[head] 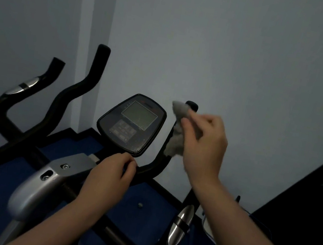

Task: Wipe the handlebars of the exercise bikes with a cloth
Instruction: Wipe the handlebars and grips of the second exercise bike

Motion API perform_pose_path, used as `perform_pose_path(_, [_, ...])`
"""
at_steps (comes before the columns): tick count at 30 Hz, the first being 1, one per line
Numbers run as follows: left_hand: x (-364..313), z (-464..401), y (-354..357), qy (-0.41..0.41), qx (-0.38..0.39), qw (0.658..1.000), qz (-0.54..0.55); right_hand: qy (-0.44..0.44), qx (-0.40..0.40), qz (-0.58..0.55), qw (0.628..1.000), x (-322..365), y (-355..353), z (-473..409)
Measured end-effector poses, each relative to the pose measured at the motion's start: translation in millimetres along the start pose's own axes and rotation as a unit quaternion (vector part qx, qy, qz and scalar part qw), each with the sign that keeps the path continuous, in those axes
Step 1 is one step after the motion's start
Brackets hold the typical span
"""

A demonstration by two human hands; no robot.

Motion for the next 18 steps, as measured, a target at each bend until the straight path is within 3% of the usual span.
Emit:
perform_pose_path(2, [0, 1, -2, 0.000, -0.010, 1.000, -0.009, -0.146, 0.040, 0.116, 0.982, 17, 7, -18])
perform_pose_path(3, [0, 1, -2, 0.001, -0.011, 1.000, -0.015, -0.209, 0.079, 0.192, 0.956, 21, 16, -21])
perform_pose_path(6, [-2, 0, -2, 0.007, -0.008, 1.000, -0.027, -0.299, 0.171, 0.346, 0.873, 16, 39, -15])
perform_pose_path(10, [-6, 0, -2, 0.005, -0.009, 0.999, -0.031, -0.210, 0.295, 0.335, 0.870, 8, 60, 15])
perform_pose_path(13, [-5, 6, -7, -0.004, -0.019, 0.999, -0.038, -0.094, 0.353, 0.259, 0.894, 12, 58, 6])
perform_pose_path(16, [-5, 23, -13, 0.002, -0.024, 1.000, -0.017, -0.096, 0.331, 0.293, 0.892, 13, 44, -7])
perform_pose_path(18, [-6, 38, -20, 0.003, -0.037, 0.999, 0.001, -0.094, 0.288, 0.279, 0.911, 10, 34, 7])
Point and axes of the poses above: each hand's wrist, its own z-axis away from the middle knuckle, its own y-axis out of the palm, x = y × z, the point moved 5 cm from there along -z, towards the middle knuckle, and after that the axes turned 4 degrees about z, right-handed, at the moved point
